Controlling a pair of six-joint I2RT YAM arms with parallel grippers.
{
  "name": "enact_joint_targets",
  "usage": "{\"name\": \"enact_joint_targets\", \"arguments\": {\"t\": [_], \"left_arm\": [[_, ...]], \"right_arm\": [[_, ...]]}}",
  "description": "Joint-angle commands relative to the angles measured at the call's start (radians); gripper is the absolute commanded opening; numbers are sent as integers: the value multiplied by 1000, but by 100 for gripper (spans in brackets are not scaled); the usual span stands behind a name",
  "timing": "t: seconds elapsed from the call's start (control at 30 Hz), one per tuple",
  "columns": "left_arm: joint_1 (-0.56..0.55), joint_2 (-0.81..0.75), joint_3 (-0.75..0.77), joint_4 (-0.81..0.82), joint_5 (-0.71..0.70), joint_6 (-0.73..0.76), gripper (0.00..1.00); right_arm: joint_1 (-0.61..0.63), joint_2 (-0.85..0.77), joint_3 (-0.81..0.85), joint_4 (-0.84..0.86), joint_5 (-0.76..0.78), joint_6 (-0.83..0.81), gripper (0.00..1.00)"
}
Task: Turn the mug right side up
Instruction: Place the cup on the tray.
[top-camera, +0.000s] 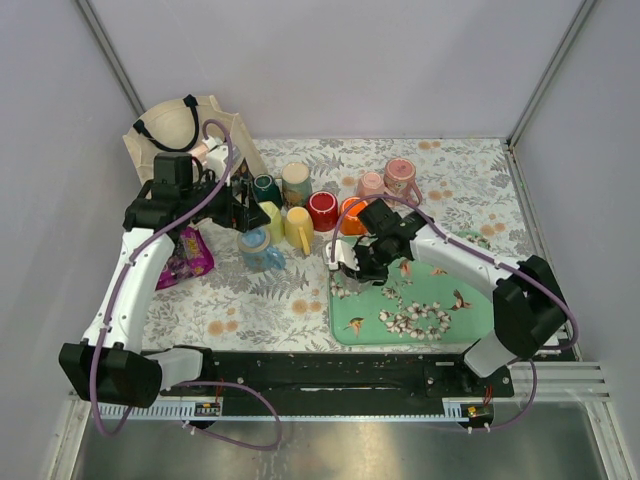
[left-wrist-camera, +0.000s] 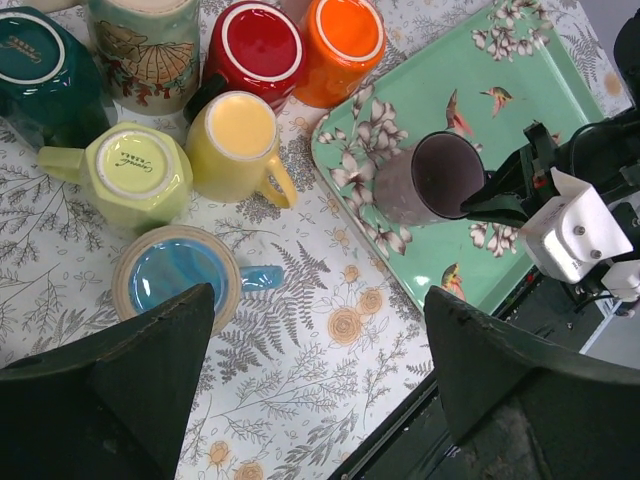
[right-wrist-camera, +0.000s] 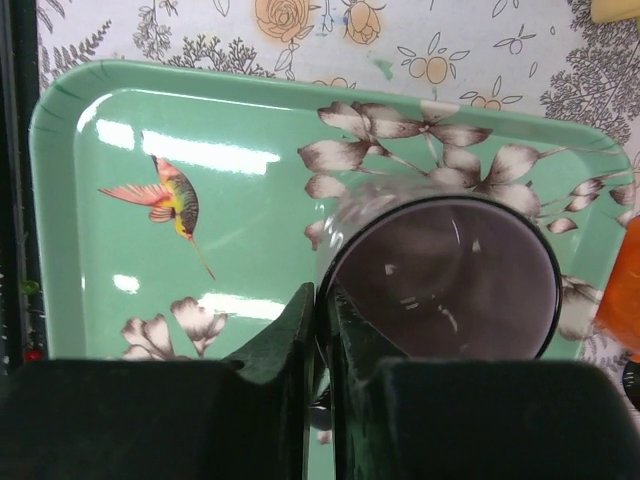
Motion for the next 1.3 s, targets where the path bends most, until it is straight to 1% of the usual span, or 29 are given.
{"name": "enact_joint_targets", "arguments": {"t": [0.0,0.07,0.17,0.23,0.43,0.67,1.0,1.17,1.23,1.27], "left_arm": [[2,-9,-11,16,25,20,88],[2,-12,-16,-1,25,43,88],[2,-12,-11,-42,16,89,88],[2,-13,-23,-42,-1,89,88],[13,-18,-5,-76,6,121,88],[16,-12,-8,-71,-4,141,88],[18,20,13,-74,-9,153,88],[16,36,20,-56,-6,146,88],[18,43,20,-53,-7,143,88],[16,46,20,-50,-4,141,88]], "right_arm": [[8,37,40,-22,-21,-169,10],[6,62,72,-57,-12,-238,8],[2,96,116,-81,-18,-294,5],[-3,116,135,-93,-19,-338,4],[-32,191,233,-156,-22,-415,3],[-63,248,310,-219,-21,-480,3],[-79,260,316,-245,-10,-570,4],[-89,251,304,-208,4,-575,5],[-92,246,295,-173,5,-558,7],[-95,246,292,-163,2,-552,11]]}}
